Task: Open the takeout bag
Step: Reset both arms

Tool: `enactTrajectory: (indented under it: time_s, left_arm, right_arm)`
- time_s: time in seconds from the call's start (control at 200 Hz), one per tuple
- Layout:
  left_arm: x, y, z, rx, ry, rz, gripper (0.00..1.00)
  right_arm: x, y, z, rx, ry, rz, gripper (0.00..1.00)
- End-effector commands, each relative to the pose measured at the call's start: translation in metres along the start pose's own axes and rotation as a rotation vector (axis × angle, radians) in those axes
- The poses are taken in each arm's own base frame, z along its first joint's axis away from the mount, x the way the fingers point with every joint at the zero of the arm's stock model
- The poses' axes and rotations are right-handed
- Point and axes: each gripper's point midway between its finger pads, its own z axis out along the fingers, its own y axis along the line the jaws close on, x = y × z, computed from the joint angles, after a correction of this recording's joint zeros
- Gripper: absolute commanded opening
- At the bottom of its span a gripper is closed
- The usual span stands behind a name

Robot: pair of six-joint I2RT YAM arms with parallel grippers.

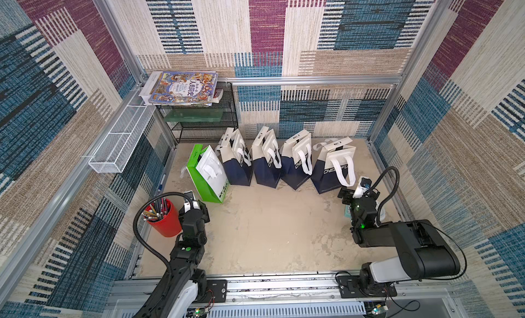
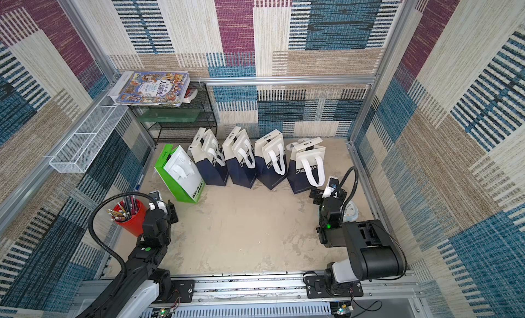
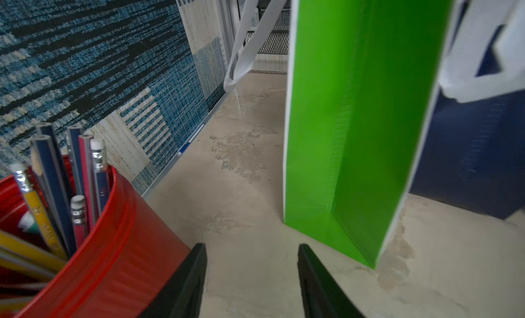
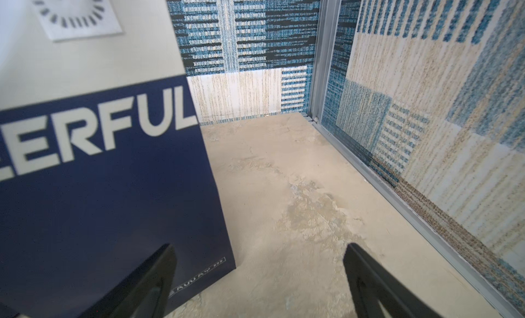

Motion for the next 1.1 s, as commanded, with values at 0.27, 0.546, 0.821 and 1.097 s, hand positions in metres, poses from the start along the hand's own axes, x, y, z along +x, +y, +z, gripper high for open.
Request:
enactTrajectory:
  time_s: [0.27,0.546,0.821,1.097]
  left_arm:
    - [-0.010,-0.028,0.054,0.143,-0.037,-0.044,0.58]
    - [0.013,-0.046,0.090,0.209,0.029,-0.068,0.56]
    - [0.015,-0.062,0.096,0.285,0.087,-0.025,0.57]
    - [0.015,-0.075,0.102,0.342,0.132,0.013,0.67]
  right_arm:
    - [-0.016,0.004,0.001,-0.018,-0.060,0.002,0.96]
    - [-0.015,0.004,0.003,-0.015,-0.053,0.003,0.95]
    - [-0.011,0.001,0.014,-0.009,-0.014,0.017,0.95]
    - [-0.010,-0.001,0.019,-0.022,0.005,0.033,0.96]
